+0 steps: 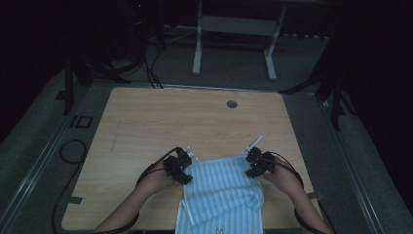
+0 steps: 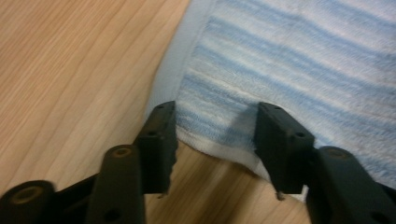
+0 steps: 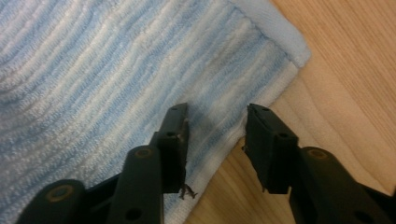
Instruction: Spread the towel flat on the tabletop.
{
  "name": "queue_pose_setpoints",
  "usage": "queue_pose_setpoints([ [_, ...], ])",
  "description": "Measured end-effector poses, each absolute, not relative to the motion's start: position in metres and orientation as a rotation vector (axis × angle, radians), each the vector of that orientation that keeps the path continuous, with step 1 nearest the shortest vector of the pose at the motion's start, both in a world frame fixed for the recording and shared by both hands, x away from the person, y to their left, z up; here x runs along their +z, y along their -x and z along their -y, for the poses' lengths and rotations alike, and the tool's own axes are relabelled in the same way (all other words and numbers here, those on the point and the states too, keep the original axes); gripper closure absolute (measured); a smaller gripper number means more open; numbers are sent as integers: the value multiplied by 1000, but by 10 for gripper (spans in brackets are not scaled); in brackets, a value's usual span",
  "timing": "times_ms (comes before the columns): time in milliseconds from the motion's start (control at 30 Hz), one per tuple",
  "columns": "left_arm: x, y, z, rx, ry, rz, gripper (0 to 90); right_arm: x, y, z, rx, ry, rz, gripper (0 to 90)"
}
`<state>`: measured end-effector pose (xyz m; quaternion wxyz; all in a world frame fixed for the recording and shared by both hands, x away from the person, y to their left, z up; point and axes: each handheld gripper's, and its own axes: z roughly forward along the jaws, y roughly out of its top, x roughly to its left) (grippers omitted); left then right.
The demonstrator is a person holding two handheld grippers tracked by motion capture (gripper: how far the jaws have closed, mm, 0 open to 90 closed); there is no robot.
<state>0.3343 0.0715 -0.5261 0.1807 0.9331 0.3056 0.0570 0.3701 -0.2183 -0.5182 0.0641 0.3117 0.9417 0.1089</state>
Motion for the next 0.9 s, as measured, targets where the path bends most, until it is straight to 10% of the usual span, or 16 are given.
queue_pose_setpoints([
  [167,-525,-332,-64,111,-2643,-804,828,-518,-364,214,349,-912,-2887,847],
  [333,-504,-341,-64,48,-2607,-761,869,-513,-363,211,377,-894,-2935,873],
  [433,-461,-368,-68,247,-2537,-817,868,-476,-384,215,445,-927,-2865,876],
  [633,-393,-437,-70,453,-2488,-1009,517,-397,-464,227,655,-1216,-2596,630],
  [900,-418,-420,-62,347,-2559,-936,490,-424,-454,219,503,-1130,-2707,543],
])
